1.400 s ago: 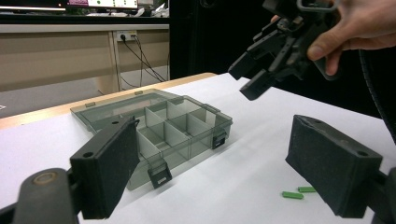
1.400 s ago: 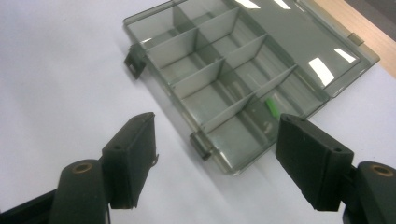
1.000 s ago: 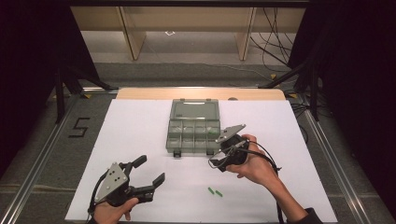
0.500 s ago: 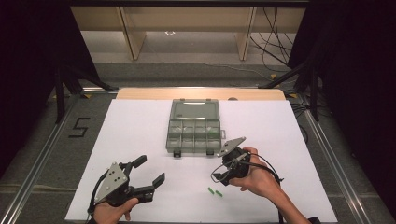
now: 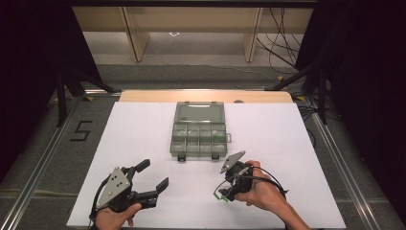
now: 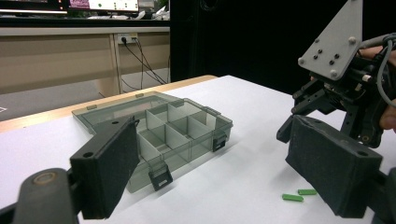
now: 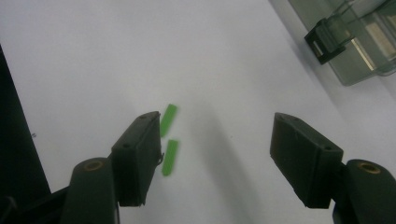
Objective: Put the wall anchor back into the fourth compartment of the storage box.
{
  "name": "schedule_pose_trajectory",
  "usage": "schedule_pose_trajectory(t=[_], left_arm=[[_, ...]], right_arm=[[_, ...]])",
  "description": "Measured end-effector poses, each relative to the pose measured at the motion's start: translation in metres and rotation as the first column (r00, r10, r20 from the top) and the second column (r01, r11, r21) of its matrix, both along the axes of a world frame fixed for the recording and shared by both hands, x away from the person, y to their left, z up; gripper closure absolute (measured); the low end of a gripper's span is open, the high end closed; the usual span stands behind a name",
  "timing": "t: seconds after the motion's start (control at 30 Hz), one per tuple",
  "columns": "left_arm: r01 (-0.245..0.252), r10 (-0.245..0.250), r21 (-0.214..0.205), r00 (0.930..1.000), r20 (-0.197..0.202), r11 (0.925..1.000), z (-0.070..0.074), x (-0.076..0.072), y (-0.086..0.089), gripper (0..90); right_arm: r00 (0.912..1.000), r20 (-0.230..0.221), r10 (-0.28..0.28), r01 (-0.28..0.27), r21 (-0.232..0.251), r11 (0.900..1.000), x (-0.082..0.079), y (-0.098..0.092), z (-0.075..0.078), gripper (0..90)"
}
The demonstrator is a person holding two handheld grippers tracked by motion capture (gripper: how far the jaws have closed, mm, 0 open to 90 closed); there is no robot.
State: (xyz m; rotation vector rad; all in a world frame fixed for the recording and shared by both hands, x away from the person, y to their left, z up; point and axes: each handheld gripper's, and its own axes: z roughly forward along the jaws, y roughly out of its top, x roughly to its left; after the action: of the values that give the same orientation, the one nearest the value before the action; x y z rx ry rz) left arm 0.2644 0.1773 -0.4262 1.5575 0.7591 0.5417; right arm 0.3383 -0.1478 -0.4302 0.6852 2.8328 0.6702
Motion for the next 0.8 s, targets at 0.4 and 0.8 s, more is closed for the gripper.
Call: schedule_pose_trajectory(t=[0.4, 0.8], left_arm=[[0.001, -0.001, -0.001, 1.0, -0.001, 1.0, 0.0, 0.0, 0.0, 15.9], [0.002, -0.002, -0.002, 1.0, -0.002, 1.0, 0.0, 0.0, -0.001, 15.9]], right_arm=[[0.9976, -0.059, 0.035, -0.038, -0.051, 0.998, -0.004, 0.004, -0.012, 44.4], [0.9927, -0.099, 0.068, -0.076, -0.079, 0.9939, -0.006, 0.009, -0.024, 59.4]])
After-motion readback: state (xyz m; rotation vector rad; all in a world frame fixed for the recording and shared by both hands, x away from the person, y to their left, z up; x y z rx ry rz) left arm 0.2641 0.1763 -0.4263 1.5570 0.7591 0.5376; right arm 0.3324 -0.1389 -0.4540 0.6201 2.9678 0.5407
